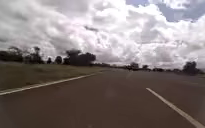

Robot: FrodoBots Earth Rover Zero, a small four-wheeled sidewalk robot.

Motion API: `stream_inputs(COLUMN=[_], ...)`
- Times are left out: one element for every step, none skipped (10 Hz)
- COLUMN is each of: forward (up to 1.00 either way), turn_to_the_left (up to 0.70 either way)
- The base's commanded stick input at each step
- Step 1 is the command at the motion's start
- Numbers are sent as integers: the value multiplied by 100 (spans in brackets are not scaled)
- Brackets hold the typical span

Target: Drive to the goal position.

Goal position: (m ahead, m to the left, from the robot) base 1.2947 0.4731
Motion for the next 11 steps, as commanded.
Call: stream_inputs(forward=[100, 100, 100, 100, 100, 100, 100, 100, 100, 100, 100], turn_to_the_left=[0, 0, 0, 0, 0, 0, 0, 0, 0, 0, 0])
